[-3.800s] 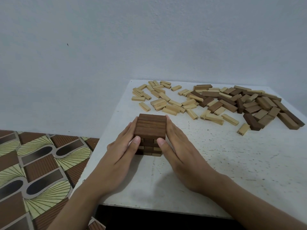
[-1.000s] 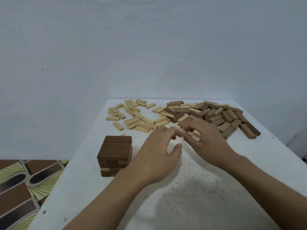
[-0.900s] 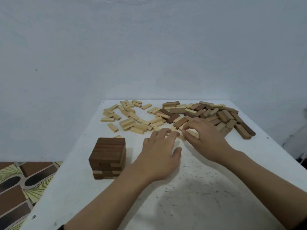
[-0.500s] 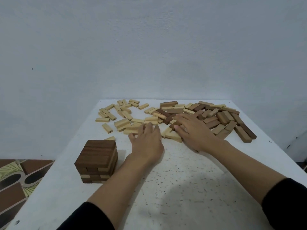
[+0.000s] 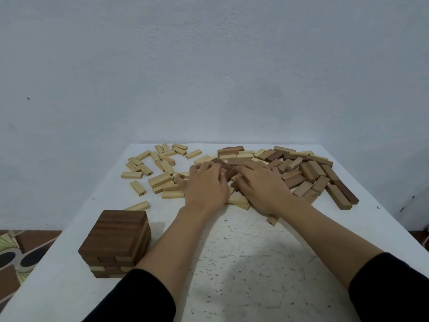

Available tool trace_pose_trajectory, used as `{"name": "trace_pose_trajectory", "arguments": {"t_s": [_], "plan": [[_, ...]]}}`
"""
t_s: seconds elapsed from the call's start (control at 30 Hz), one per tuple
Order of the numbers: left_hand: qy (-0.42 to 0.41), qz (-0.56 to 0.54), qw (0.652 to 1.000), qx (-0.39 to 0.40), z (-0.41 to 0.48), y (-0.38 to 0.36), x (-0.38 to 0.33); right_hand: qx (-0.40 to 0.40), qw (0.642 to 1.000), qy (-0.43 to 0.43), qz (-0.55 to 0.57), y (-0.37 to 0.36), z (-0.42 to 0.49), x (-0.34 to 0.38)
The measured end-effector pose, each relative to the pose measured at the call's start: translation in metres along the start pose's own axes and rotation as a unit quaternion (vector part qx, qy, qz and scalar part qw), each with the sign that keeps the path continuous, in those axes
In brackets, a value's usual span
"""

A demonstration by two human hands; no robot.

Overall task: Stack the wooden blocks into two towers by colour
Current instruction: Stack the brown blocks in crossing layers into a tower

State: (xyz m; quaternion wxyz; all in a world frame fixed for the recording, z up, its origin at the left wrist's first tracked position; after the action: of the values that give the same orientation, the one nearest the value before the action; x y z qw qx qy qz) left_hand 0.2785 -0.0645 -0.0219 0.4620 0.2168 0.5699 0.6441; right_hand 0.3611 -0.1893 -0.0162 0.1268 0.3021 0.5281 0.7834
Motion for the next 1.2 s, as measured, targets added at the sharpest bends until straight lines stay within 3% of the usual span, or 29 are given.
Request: {"name": "trace_pose_trajectory", "arguments": {"t_s": [0.13,0.27,0.4,0.57,0.83,1.0,1.2], "plan": [[0.046,0.009,0.997,-0.069,0.001,0.013,0.004,-0.004,0.999,-0.001,0.032,0.001,0.017,0.001],[0.01,-0.053,0.998,-0.016,0.015,0.004,0.001,0.0,0.999,-0.019,0.042,-0.004,0.027,0.004],[-0.003,-0.01,0.999,0.034,0.016,-0.01,0.0,-0.013,0.998,-0.027,0.061,-0.007,0.026,0.001],[0.032,0.049,0.998,-0.019,0.016,-0.002,-0.001,-0.019,0.996,-0.045,0.078,-0.004,0.026,-0.004],[0.035,0.044,0.998,-0.005,0.014,-0.005,0.005,-0.026,0.994,-0.032,0.098,-0.003,0.025,-0.008],[0.024,-0.005,0.999,-0.025,0.015,-0.002,0.002,-0.02,0.989,-0.028,0.141,-0.001,0.026,-0.009],[0.012,-0.045,0.996,-0.079,0.017,-0.001,0.0,0.002,0.996,-0.026,0.081,-0.002,0.026,-0.01]]}}
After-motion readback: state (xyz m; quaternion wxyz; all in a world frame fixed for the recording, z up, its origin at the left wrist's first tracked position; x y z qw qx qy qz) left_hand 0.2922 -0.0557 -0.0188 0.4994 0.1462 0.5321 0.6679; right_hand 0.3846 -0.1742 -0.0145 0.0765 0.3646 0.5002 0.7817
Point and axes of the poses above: each hand's wrist, its own z-axis towards the middle knuckle, its own y-axis out of the back of the hand, x = y × z, the point moved 4 cm from there along z, towards the middle knuckle, and after that the axes turned 11 degrees about z, right-handed, at the moved point
